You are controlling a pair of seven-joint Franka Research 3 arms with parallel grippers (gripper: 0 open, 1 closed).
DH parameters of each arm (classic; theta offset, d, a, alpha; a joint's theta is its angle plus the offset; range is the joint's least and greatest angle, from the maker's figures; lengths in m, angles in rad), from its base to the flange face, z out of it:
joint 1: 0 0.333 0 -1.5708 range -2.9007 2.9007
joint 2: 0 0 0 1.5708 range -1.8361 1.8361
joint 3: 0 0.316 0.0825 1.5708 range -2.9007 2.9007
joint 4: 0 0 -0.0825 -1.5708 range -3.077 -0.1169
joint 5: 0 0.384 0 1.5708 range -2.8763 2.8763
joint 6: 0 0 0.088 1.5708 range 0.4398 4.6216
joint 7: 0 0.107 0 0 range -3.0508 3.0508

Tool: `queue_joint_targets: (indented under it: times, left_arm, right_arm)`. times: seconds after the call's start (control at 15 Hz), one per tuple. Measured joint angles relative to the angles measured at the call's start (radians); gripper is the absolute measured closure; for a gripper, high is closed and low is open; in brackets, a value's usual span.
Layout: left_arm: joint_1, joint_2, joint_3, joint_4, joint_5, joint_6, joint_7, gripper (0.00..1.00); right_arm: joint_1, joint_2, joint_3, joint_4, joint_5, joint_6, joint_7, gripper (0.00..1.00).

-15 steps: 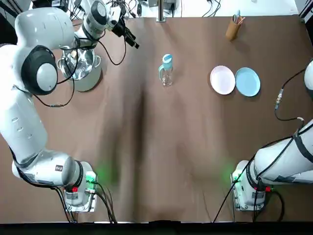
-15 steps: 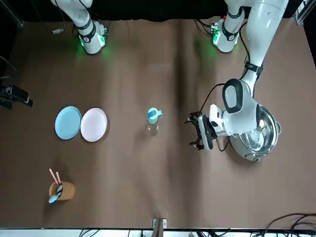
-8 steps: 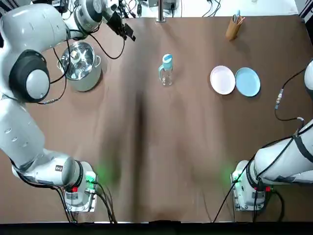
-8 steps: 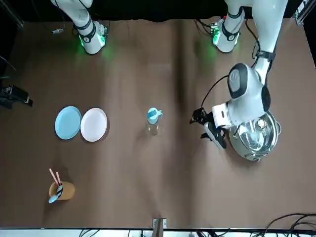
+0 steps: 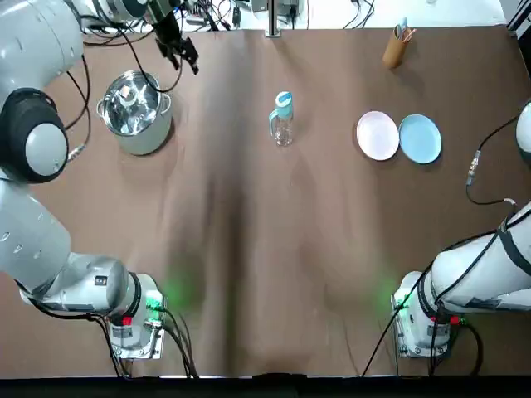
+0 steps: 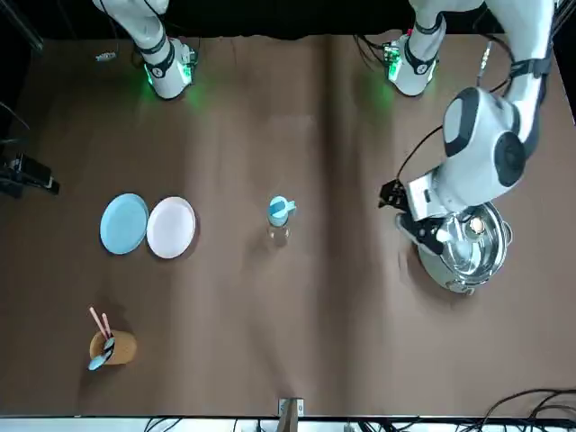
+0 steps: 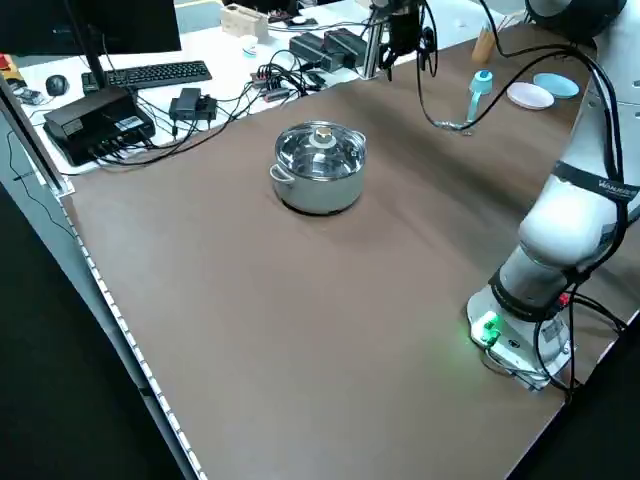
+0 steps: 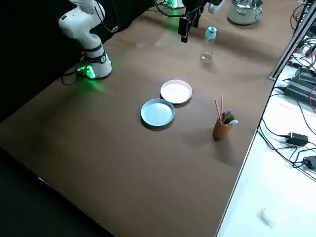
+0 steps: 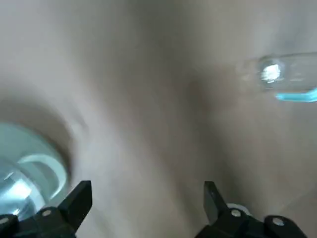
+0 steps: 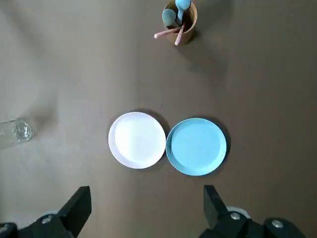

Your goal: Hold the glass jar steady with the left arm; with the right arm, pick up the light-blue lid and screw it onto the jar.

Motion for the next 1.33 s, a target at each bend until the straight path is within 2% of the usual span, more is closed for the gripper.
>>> queue_joint_targets:
  times: [0.13,0.4,0.6,0.73,0.87,1.33]
  left_arm:
    - [0.017,-0.004,0.0,0.034,0.084,-0.073,-0.067,0.0]
    - [0.021,-0.038,0.004,0.117,0.243,-0.209,-0.087,0.0]
    - [0.03,-0.075,0.008,0.242,0.275,-0.371,-0.092,0.0]
    - [0.04,-0.084,0.008,0.319,0.275,-0.436,-0.092,0.0]
    - [0.037,-0.075,0.008,0.341,0.276,-0.455,-0.094,0.0]
    - [0.041,-0.03,0.008,0.344,0.276,-0.45,-0.175,0.0]
  right_arm:
    - [0.0,0.0,0.0,0.0,0.0,0.0,0.0,0.0]
    - [0.0,0.0,0.0,0.0,0.0,0.0,0.0,0.0]
    - [0.0,0.0,0.0,0.0,0.0,0.0,0.0,0.0]
    - [0.0,0.0,0.0,0.0,0.0,0.0,0.0,0.0]
    - [0.0,0.0,0.0,0.0,0.0,0.0,0.0,0.0]
    - [0.0,0.0,0.0,0.0,0.0,0.0,0.0,0.0]
